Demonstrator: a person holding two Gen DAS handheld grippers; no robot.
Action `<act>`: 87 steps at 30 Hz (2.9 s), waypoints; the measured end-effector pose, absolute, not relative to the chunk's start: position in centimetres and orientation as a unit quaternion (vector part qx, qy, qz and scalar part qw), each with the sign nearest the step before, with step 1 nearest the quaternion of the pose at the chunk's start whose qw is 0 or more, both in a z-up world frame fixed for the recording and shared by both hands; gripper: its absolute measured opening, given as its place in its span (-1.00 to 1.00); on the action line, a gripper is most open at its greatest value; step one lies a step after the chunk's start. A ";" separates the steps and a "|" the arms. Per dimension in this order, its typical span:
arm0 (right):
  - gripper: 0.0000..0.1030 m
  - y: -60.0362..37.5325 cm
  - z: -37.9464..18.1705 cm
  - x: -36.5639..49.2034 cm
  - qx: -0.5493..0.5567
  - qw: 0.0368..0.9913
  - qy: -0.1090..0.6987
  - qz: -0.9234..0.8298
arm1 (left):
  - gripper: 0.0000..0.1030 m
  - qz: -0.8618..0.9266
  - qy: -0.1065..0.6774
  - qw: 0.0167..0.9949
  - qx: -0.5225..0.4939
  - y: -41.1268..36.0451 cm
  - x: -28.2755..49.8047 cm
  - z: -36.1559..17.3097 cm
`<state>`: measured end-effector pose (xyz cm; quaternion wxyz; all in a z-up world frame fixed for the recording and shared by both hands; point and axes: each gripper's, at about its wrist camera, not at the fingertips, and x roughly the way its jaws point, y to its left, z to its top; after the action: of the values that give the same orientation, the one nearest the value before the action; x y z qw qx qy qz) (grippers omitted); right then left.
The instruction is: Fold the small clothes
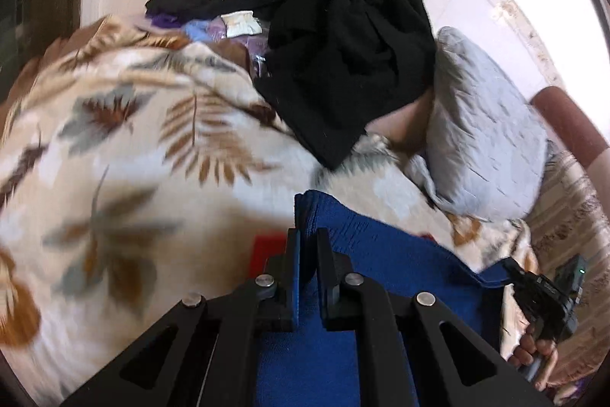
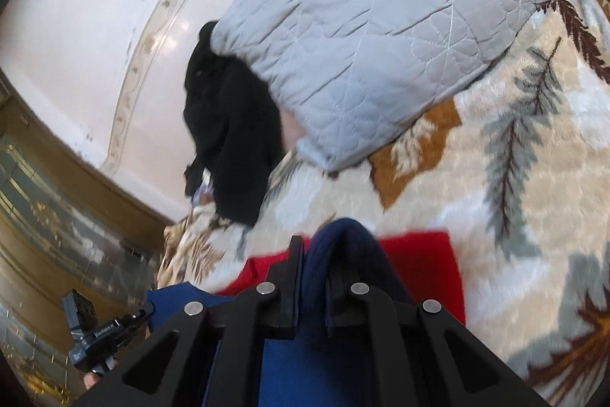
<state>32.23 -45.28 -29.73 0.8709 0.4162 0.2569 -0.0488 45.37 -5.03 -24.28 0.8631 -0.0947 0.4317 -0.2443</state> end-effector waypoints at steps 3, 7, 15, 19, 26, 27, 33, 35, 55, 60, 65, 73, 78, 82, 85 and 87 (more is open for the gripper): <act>-0.76 -46.6 -30.7 33.7 0.419 0.871 0.249 -0.063 | -0.86 -0.233 0.434 0.867 -0.081 -7.2 48.1 -25.7; -0.73 -47.0 -31.9 34.5 0.409 0.866 0.273 -0.093 | -0.89 -0.195 0.441 0.875 -0.053 -9.3 50.4 -29.2; 0.57 -48.1 -31.0 31.1 0.456 0.848 0.251 -0.105 | -0.89 -0.120 0.449 0.882 -0.085 -3.7 46.7 -28.6; 0.52 -43.7 -28.3 30.2 0.382 0.877 0.280 -0.078 | -0.89 -0.096 0.450 0.884 -0.080 -1.2 41.7 -27.4; 0.03 -34.1 -29.0 29.3 0.300 0.872 0.386 -0.024 | -0.80 -0.085 0.497 0.858 -0.100 -0.7 35.3 -30.6; 0.03 -33.3 -29.7 29.2 0.293 0.866 0.404 -0.024 | -0.80 -0.081 0.506 0.852 -0.104 -0.5 34.9 -31.2; 0.02 -31.4 -31.8 27.6 0.294 0.841 0.454 -0.023 | -0.30 -0.108 0.516 0.835 -0.157 1.0 31.8 -31.3; 0.03 -31.0 -30.8 26.5 0.311 0.846 0.433 -0.003 | 0.00 -0.126 0.530 0.814 -0.203 1.6 31.3 -31.7; -0.71 -30.2 -34.6 28.8 0.335 0.824 0.456 0.042 | -0.32 -0.135 0.502 0.785 -0.337 -1.8 32.9 -35.4; -0.72 -31.4 -34.7 28.1 0.366 0.809 0.455 0.062 | -0.62 -0.139 0.461 0.830 -0.281 -3.4 32.2 -32.8; -0.62 -34.4 -32.7 26.1 0.384 0.818 0.424 0.056 | -0.71 -0.184 0.389 0.891 -0.144 -8.6 30.4 -26.4; -0.62 -42.5 -31.5 22.2 0.478 0.804 0.350 0.053 | -0.74 -0.291 0.330 0.898 0.028 -19.6 25.0 -22.4; -0.62 -45.8 -32.1 21.6 0.529 0.780 0.329 0.063 | -0.75 -0.347 0.356 0.863 0.092 -25.6 22.2 -25.6; -0.61 -46.6 -33.3 22.0 0.552 0.757 0.343 0.064 | -0.72 -0.363 0.417 0.820 0.145 -28.1 21.9 -30.9; -0.58 -46.5 -33.9 23.3 0.565 0.744 0.348 0.079 | -0.43 -0.398 0.401 0.815 0.129 -26.7 21.7 -29.0; -0.47 -46.2 -34.0 23.6 0.565 0.742 0.351 0.085 | 0.09 -0.448 0.395 0.796 0.094 -24.9 21.8 -26.7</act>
<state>23.64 -46.20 -34.00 0.7417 0.5655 0.3506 0.0849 21.79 -24.90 -26.65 0.7964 0.0940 0.3952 -0.4479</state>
